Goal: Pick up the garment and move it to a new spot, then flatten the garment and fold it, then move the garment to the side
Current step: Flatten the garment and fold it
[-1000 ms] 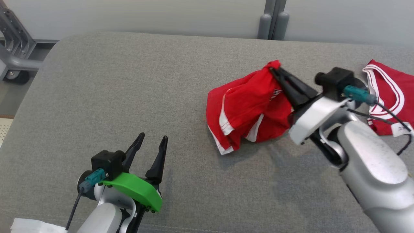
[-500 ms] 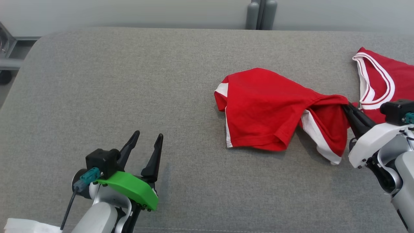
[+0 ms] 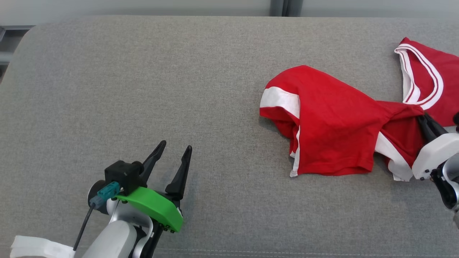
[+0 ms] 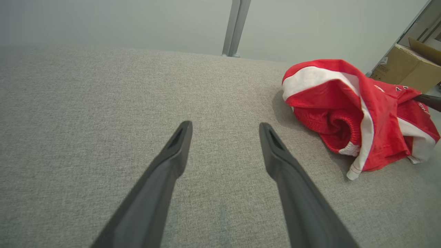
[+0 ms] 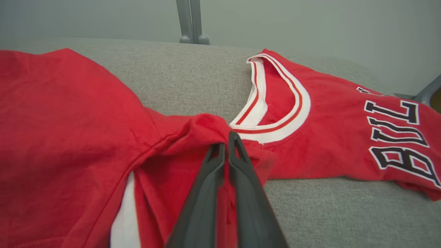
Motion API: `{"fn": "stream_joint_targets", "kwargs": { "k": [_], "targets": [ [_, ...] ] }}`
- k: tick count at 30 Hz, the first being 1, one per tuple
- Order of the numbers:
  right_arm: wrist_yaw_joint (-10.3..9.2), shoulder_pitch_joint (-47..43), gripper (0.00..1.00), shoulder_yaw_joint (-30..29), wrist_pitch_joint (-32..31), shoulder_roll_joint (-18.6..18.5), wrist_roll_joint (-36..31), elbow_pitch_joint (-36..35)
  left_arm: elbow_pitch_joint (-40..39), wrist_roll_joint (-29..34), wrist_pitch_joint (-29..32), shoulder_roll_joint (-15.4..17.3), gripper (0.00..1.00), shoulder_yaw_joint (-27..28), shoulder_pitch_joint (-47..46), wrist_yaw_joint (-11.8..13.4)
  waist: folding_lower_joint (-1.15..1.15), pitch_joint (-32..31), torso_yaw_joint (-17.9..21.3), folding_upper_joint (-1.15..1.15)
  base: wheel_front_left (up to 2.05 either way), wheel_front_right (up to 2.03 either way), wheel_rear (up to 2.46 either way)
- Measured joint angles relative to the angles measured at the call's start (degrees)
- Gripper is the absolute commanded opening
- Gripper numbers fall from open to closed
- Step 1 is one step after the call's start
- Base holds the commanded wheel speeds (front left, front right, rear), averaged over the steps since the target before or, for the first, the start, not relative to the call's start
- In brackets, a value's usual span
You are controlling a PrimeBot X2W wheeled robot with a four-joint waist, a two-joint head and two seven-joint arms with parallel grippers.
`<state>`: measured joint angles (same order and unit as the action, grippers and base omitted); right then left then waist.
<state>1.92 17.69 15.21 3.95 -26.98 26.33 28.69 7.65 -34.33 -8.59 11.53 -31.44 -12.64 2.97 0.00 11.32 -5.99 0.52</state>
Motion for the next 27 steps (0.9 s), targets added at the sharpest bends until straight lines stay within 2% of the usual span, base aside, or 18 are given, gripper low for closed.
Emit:
{"fn": "stream_joint_targets", "kwargs": {
  "k": [4,9,19,25,27],
  "targets": [
    [-0.01,0.70,1.00,0.86,1.86,2.05,-0.20,0.18,0.22,0.00,-0.04,0.02,1.00,0.15,-0.16,0.00,0.00,0.19,-0.38,0.00,0.00,0.00,0.00],
    [-0.49,0.71,1.00,0.70,4.83,2.91,-0.41,0.18,1.05,-0.01,-0.38,0.03,1.00,0.47,-0.16,0.00,0.00,-0.44,-0.30,0.00,0.00,0.00,0.00],
    [-0.48,0.70,1.00,1.04,8.67,5.35,-1.05,-2.64,1.86,-0.04,-0.58,0.14,1.00,1.46,0.03,0.05,0.00,-2.70,1.48,0.00,0.00,0.00,0.00],
    [0.18,0.22,1.00,2.15,9.16,7.51,-1.09,-4.87,2.49,-0.05,-0.62,0.14,1.00,1.33,0.34,0.05,0.00,-4.33,2.78,0.00,0.00,0.00,0.00],
    [1.00,-0.51,1.00,3.16,9.22,8.01,-1.09,-6.09,2.54,-0.13,-0.62,0.14,1.00,1.29,0.79,0.05,0.00,-4.90,3.15,0.00,0.00,0.00,0.00]
  ]
}}
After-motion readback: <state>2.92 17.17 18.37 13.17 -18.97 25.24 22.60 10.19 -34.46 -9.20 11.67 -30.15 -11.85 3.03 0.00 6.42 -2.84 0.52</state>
